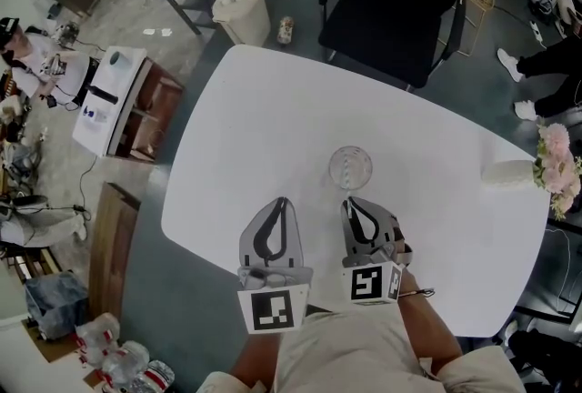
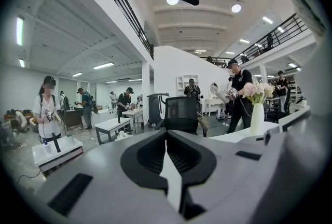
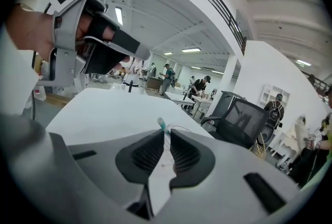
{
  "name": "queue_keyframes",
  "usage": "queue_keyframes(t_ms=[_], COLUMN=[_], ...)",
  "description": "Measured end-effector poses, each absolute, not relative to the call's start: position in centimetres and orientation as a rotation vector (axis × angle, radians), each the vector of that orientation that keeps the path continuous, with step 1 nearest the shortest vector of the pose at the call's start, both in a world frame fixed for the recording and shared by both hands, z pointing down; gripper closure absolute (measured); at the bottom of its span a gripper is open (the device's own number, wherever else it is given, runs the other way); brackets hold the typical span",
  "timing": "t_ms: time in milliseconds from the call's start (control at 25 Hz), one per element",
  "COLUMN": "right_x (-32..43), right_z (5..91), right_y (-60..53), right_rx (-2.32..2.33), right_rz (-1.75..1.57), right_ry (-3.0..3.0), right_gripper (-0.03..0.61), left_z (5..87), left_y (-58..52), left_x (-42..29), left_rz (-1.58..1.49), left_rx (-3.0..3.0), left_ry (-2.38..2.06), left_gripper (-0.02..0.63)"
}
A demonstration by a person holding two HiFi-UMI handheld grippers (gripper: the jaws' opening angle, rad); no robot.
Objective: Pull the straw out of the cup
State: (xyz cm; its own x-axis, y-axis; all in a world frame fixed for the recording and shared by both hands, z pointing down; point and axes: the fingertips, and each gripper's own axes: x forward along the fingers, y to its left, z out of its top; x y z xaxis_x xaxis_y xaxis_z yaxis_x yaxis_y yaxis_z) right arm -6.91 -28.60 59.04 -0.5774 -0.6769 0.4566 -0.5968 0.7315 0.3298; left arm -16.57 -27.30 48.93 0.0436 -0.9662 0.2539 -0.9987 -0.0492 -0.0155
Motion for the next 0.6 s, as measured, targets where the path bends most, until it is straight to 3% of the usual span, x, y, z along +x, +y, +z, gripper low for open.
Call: queue_keyframes(t_ms=[600], right_x=[-5.0], right_z=[56.0], right_y=[-28.8], right_rx=[1.059], right_rz=[-0.223], right_ry=[-2.376], right_gripper=[0.557], left_z=[46.1], left_y=[-26.3], left_x=[-14.6], left_rz=[0.265], left_rx=[2.206], left_ry=[-2.070], left_gripper=[0.607])
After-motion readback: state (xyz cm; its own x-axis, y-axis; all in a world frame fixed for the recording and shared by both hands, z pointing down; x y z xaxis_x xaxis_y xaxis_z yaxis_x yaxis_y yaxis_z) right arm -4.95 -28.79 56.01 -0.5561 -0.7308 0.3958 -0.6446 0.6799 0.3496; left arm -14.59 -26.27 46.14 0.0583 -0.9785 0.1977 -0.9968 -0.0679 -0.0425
